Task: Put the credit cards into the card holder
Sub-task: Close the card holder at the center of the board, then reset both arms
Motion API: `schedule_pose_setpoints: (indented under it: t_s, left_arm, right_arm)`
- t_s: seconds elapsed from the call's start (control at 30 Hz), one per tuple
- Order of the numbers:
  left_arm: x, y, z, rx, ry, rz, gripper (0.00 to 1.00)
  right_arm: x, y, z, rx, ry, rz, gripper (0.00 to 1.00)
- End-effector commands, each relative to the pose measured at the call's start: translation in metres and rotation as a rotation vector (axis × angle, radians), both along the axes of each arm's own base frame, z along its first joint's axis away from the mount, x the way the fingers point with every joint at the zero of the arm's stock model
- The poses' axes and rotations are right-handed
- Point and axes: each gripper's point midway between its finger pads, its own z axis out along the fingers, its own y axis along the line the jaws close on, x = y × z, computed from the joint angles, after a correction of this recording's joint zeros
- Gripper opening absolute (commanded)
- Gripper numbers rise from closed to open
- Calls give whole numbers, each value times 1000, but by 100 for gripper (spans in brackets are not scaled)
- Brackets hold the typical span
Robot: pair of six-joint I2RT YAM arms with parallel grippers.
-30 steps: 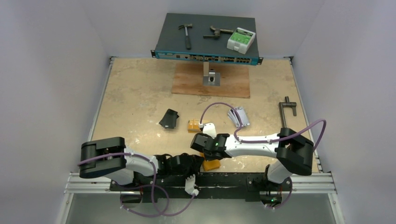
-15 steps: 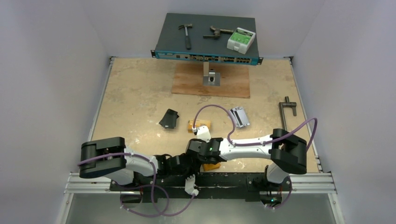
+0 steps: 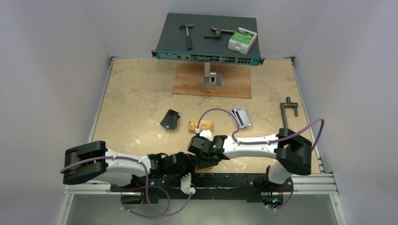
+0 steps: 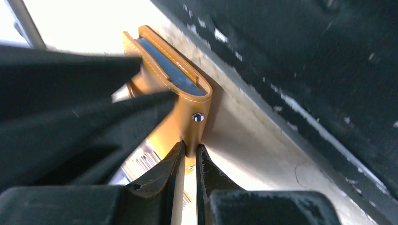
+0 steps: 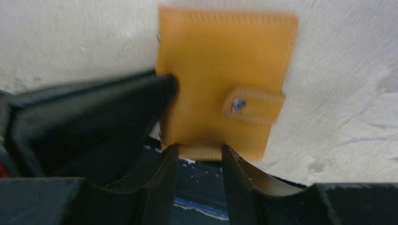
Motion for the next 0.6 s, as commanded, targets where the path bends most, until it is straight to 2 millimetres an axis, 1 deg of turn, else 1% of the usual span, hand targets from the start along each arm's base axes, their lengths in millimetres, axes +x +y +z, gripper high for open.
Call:
schedule_pose_setpoints:
  t_s: [0.0, 0.07, 0.17, 0.2, 0.27, 0.33, 0.4, 0.47, 0.5, 0.57]
  left_arm:
    - [21, 26, -3, 53, -6, 150, 10]
    - [21, 29, -5, 66, 8, 166, 12]
    - [20, 32, -11, 80, 9, 165, 12]
    - [20, 33, -12, 82, 1, 165, 12]
    - [22, 33, -10, 74, -9, 168, 13]
    - [23, 32, -5, 56, -10, 174, 17]
    - [24, 30, 3, 30, 1, 195, 24]
    - [29, 26, 13, 5, 5, 237, 34]
    - [30, 25, 17, 1, 10, 251, 36]
    - [31, 25, 22, -4, 24, 275, 37]
  right_arm:
    - [-24, -8, 7, -29, 121, -14, 39]
    - [-20, -12, 11, -31, 108, -31, 41]
    - [-15, -13, 19, -14, 92, -52, 42]
    - [-13, -14, 23, -14, 81, -57, 42]
    - [-4, -13, 38, 12, 52, -79, 41]
    - [9, -15, 53, 42, 24, -106, 41]
    - [24, -19, 66, 81, -6, -141, 41]
    - [36, -20, 77, 126, -28, -162, 42]
    - [41, -18, 80, 152, -38, -167, 41]
    - [47, -18, 80, 166, -40, -172, 42]
